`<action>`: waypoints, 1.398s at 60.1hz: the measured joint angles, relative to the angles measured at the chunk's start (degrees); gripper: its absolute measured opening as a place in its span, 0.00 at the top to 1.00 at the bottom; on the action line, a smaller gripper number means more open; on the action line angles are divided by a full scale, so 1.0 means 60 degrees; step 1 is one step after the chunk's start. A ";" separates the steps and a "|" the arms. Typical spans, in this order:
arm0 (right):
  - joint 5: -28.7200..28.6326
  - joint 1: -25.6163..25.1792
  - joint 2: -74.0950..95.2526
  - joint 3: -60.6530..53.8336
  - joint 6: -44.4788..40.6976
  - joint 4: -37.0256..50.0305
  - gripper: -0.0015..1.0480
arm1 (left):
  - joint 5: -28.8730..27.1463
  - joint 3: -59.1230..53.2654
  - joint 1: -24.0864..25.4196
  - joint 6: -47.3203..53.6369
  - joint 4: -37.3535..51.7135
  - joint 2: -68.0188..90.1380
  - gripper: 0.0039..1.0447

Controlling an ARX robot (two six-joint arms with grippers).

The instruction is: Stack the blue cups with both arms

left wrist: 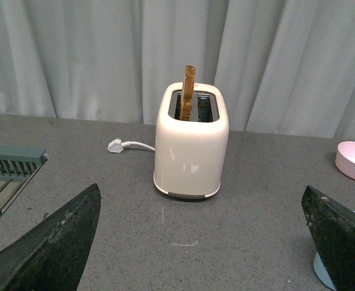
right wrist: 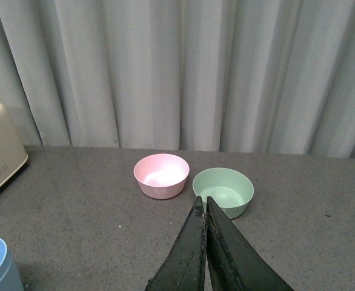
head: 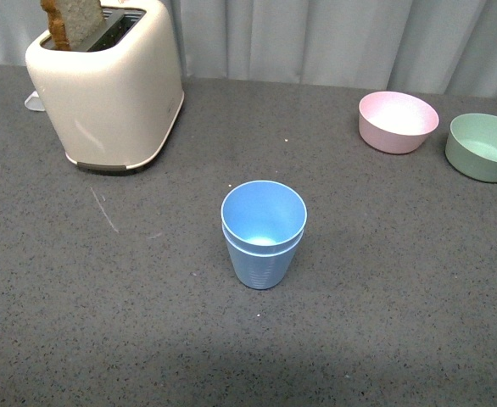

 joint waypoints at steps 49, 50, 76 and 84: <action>-0.0025 0.0000 -0.3625 0.0007 -0.0004 -0.3661 0.99 | 0.0000 0.0000 0.0000 0.0000 0.0000 -0.0007 0.06; -0.0025 0.0000 -0.3625 0.0007 -0.0004 -0.3665 0.99 | 0.0000 0.0000 0.0000 0.0000 0.0000 -0.0007 0.06; -0.0025 0.0000 -0.3636 0.0007 -0.0007 -0.3672 0.38 | 0.0000 0.0000 0.0000 0.0000 0.0000 -0.0007 0.06; -0.0025 0.0000 -0.3636 0.0007 -0.0007 -0.3672 0.10 | -0.0004 0.0000 0.0000 0.0000 0.0000 -0.0007 0.06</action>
